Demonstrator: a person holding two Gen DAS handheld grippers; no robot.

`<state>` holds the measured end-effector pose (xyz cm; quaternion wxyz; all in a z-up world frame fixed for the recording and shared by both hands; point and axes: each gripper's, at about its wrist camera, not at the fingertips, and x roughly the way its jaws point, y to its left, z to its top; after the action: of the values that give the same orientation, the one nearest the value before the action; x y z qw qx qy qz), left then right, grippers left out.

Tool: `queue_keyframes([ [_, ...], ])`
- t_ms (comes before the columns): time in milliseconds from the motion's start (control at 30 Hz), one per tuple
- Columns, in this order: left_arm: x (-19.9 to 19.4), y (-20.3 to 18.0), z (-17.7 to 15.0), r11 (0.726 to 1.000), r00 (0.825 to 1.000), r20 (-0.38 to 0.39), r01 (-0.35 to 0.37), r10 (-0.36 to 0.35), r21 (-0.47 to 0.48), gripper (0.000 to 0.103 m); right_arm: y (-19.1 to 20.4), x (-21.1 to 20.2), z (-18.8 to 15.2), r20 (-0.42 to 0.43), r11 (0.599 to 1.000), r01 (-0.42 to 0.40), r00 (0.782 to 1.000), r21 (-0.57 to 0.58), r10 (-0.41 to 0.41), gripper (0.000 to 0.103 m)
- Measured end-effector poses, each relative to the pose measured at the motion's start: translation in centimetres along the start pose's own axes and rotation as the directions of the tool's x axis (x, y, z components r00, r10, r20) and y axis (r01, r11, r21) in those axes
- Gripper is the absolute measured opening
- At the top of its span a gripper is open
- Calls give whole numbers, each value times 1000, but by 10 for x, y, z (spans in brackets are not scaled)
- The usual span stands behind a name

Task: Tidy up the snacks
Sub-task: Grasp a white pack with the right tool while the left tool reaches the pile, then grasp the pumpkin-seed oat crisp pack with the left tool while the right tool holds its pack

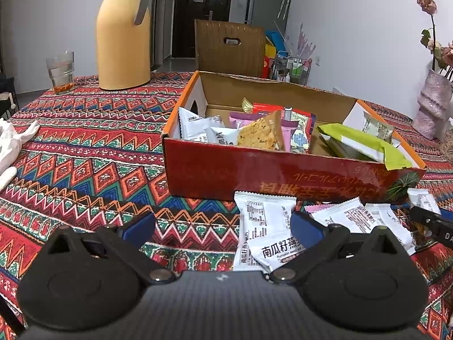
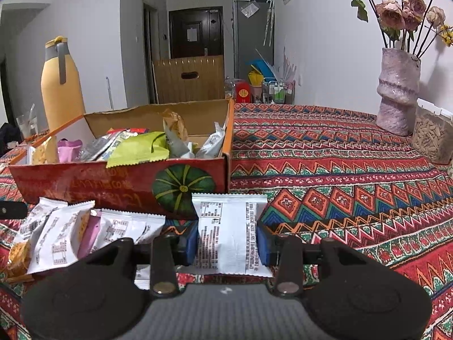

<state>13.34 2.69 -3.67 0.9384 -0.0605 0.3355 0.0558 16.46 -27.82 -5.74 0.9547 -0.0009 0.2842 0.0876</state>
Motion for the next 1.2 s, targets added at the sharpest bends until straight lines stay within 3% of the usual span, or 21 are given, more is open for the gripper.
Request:
queue_keyframes([
  [700,1,-35,-7,998,989,-136,-59,59,1,103,-8,-11,-1,23,999,-33,999,43,32,40],
  [1200,-15,-60,-13,998,990,-124,-62,65,30,103,-13,-13,-3,22,995,-74,997,69,72,40],
])
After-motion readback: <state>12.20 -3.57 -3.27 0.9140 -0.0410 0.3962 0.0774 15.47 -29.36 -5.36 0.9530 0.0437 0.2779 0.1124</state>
